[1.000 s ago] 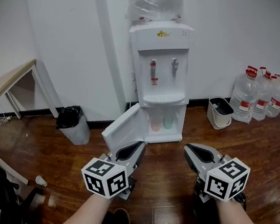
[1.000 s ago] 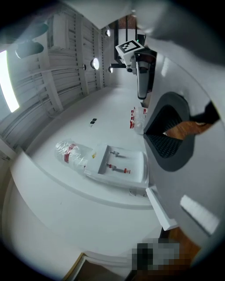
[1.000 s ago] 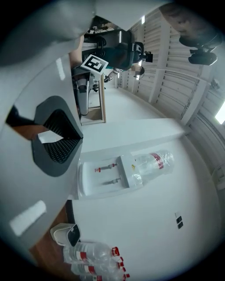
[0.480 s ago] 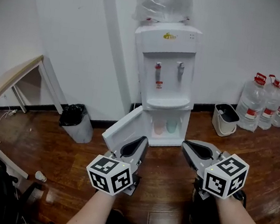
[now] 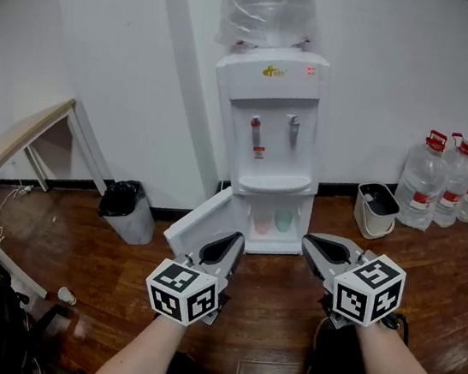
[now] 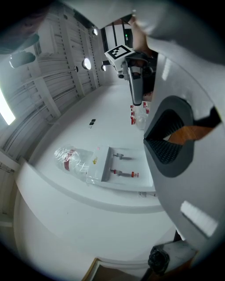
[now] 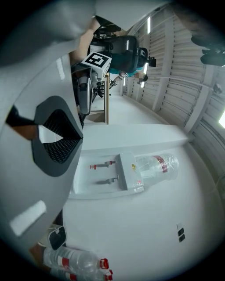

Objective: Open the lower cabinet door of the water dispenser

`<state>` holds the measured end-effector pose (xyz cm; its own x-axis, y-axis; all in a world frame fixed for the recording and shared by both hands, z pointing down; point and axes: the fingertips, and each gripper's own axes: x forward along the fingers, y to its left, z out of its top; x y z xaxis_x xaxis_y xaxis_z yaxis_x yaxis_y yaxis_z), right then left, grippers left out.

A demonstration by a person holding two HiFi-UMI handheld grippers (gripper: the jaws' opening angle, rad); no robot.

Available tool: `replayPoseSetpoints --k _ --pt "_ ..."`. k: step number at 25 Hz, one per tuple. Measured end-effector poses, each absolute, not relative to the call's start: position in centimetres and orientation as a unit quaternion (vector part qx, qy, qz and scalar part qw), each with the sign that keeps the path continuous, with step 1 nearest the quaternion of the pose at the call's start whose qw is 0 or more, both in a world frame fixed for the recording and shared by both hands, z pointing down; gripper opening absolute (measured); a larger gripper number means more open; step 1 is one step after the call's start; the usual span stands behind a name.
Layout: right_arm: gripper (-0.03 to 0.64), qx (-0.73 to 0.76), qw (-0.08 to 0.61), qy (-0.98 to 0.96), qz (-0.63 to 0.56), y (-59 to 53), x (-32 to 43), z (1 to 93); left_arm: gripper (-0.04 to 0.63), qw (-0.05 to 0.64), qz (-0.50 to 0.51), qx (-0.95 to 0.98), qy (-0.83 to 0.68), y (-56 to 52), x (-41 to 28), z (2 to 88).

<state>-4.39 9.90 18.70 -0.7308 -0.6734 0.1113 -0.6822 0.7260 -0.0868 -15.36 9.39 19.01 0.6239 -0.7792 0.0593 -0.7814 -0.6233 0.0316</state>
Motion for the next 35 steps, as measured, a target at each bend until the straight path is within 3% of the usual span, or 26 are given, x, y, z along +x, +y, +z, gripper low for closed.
replayPoseSetpoints --k 7,13,21,26,30,35 --pt "0.003 0.313 0.031 -0.947 0.066 8.3 -4.4 18.2 0.000 -0.009 0.064 0.898 -0.436 10.1 -13.4 14.9" --pt "0.003 0.296 0.027 -0.952 0.080 6.1 -6.4 18.6 0.000 0.030 0.021 0.885 -0.464 7.8 -15.5 16.5" --pt "0.003 0.297 -0.001 -0.953 0.054 2.5 -6.1 17.4 0.000 0.031 0.045 0.887 -0.459 4.2 -16.6 18.4" --pt "0.003 0.337 0.044 -0.940 0.034 -1.2 -4.7 20.4 0.000 0.002 0.069 0.892 -0.447 2.6 -15.5 18.4" --pt "0.003 0.343 0.041 -0.937 0.047 -4.2 -4.3 20.8 0.000 -0.011 0.092 0.893 -0.440 0.5 -14.4 19.6" --pt "0.003 0.319 0.024 -0.947 0.042 -5.2 -5.9 20.4 0.000 0.008 0.059 0.904 -0.423 -1.5 -13.9 20.2"
